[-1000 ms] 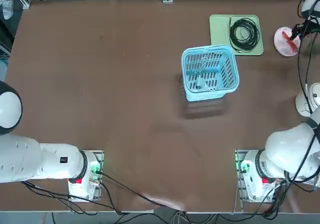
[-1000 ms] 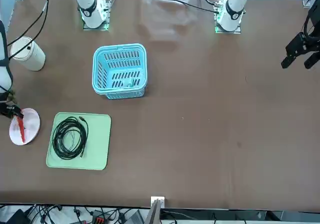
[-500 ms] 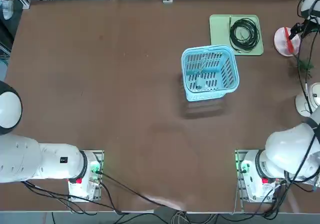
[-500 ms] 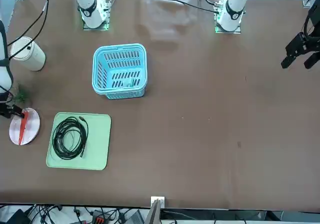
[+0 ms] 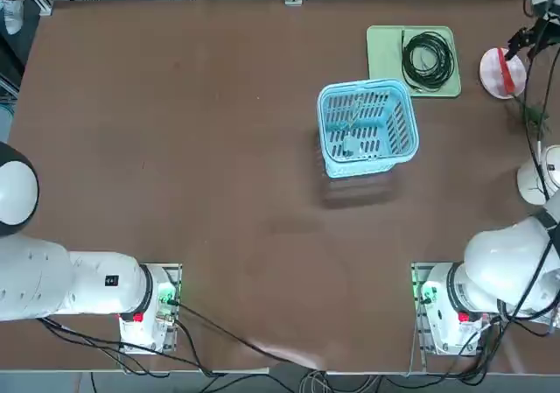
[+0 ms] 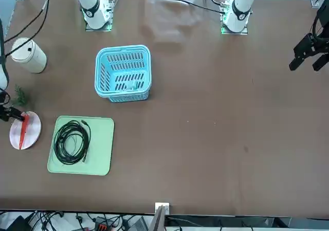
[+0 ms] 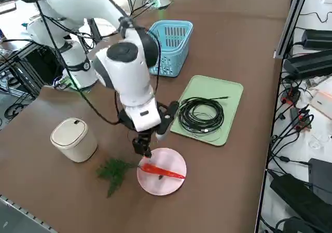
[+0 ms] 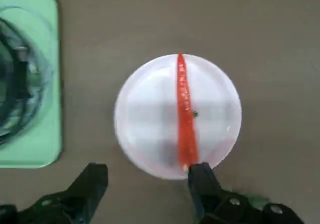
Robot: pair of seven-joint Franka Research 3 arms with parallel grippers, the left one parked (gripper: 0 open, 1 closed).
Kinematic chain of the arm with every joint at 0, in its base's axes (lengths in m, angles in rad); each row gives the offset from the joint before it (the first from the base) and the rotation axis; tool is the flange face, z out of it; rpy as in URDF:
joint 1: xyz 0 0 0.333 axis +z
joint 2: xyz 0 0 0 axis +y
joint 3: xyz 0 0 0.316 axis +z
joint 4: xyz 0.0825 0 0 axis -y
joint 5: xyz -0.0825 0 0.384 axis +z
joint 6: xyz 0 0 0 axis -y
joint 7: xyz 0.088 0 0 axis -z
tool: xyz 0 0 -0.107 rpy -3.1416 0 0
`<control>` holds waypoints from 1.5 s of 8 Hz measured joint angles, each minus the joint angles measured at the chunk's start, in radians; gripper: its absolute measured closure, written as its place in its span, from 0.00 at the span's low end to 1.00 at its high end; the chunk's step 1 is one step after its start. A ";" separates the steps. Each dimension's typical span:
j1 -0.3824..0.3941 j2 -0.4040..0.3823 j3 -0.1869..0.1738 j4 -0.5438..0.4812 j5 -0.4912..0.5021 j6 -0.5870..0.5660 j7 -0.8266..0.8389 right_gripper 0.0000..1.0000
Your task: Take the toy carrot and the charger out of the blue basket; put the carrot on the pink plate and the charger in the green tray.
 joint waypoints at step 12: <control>0.651 -0.611 0.019 -0.374 -0.034 -0.409 1.035 0.00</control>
